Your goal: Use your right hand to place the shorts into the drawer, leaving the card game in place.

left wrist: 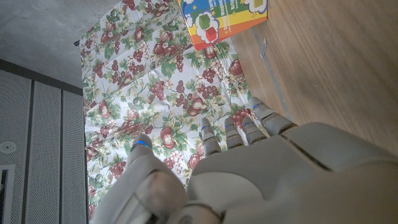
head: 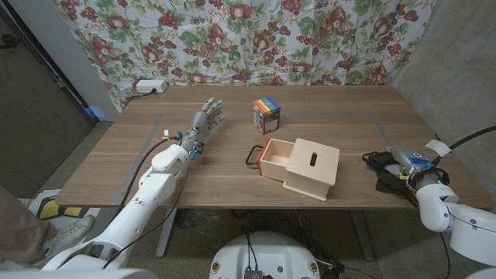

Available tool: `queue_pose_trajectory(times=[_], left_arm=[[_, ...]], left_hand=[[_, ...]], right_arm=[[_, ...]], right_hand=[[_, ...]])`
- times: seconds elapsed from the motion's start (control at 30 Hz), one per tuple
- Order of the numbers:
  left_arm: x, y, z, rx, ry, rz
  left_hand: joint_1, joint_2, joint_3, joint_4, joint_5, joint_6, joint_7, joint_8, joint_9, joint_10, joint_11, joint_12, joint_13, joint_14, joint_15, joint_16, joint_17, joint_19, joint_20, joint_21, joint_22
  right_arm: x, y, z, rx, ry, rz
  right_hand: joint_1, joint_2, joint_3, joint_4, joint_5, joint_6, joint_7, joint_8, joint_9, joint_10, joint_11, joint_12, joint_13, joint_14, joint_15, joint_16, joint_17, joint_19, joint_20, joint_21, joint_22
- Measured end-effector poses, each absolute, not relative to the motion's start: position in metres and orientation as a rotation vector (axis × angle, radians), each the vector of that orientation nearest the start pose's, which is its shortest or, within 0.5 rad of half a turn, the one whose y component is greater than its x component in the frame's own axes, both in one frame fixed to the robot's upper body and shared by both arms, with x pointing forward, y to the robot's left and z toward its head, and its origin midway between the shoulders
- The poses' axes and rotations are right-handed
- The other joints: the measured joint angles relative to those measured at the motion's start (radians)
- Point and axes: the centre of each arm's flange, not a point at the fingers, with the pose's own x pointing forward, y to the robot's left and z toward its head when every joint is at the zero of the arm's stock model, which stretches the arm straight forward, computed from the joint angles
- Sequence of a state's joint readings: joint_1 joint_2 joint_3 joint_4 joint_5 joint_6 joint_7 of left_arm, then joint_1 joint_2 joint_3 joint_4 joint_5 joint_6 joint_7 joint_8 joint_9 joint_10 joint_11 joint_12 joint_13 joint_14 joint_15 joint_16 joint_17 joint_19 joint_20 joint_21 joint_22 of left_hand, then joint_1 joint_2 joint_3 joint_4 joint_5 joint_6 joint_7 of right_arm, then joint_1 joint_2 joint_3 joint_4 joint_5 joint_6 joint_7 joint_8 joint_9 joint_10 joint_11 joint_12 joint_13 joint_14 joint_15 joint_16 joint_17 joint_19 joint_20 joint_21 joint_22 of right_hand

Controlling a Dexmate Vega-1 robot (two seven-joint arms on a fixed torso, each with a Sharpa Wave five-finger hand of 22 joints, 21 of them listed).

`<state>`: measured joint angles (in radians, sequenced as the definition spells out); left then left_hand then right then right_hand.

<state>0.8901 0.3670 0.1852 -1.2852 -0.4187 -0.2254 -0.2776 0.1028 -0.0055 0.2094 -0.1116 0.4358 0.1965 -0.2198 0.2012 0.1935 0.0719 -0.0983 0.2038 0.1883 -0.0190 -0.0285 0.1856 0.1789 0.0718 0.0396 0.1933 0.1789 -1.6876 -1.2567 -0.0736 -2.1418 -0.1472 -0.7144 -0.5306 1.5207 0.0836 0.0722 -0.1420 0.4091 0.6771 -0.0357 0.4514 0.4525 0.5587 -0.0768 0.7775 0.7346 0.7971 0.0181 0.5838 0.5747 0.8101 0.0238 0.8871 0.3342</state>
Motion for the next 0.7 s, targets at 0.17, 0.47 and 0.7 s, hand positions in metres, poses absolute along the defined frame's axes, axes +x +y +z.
queue_pose_trajectory(times=[0.17, 0.47, 0.7], left_arm=[[0.652, 0.275, -0.043, 0.070, -0.574, -0.337], [0.655, 0.275, -0.042, 0.069, -0.571, -0.340], [0.659, 0.275, -0.039, 0.068, -0.575, -0.344]], left_hand=[[0.000, 0.000, 0.000, 0.000, 0.000, 0.000, 0.000, 0.000, 0.000, 0.000, 0.000, 0.000, 0.000, 0.000, 0.000, 0.000, 0.000, 0.000, 0.000, 0.000, 0.000], [0.000, 0.000, 0.000, 0.000, 0.000, 0.000, 0.000, 0.000, 0.000, 0.000, 0.000, 0.000, 0.000, 0.000, 0.000, 0.000, 0.000, 0.000, 0.000, 0.000, 0.000], [0.000, 0.000, 0.000, 0.000, 0.000, 0.000, 0.000, 0.000, 0.000, 0.000, 0.000, 0.000, 0.000, -0.006, -0.006, 0.000, 0.000, 0.000, 0.000, 0.000, 0.000]], right_arm=[[0.461, -0.412, -0.108, -1.403, -0.183, -0.478], [0.457, -0.410, -0.100, -1.409, -0.204, -0.502], [0.455, -0.409, -0.088, -1.419, -0.227, -0.525]], right_hand=[[0.000, 0.000, 0.000, 0.000, -0.008, 0.007, 0.007, 0.005, 0.005, 0.010, 0.001, 0.000, -0.003, 0.005, 0.005, -0.007, 0.015, -0.004, -0.004, 0.015, 0.005], [0.000, 0.000, 0.004, 0.004, -0.008, 0.023, 0.002, 0.005, 0.005, 0.025, -0.004, 0.000, -0.011, 0.011, 0.011, -0.009, 0.035, -0.004, -0.004, 0.039, 0.005], [0.000, 0.000, 0.004, 0.004, -0.015, 0.036, 0.000, 0.005, 0.001, 0.033, -0.003, 0.000, -0.009, 0.016, 0.016, -0.013, 0.052, -0.010, -0.012, 0.057, 0.008]])
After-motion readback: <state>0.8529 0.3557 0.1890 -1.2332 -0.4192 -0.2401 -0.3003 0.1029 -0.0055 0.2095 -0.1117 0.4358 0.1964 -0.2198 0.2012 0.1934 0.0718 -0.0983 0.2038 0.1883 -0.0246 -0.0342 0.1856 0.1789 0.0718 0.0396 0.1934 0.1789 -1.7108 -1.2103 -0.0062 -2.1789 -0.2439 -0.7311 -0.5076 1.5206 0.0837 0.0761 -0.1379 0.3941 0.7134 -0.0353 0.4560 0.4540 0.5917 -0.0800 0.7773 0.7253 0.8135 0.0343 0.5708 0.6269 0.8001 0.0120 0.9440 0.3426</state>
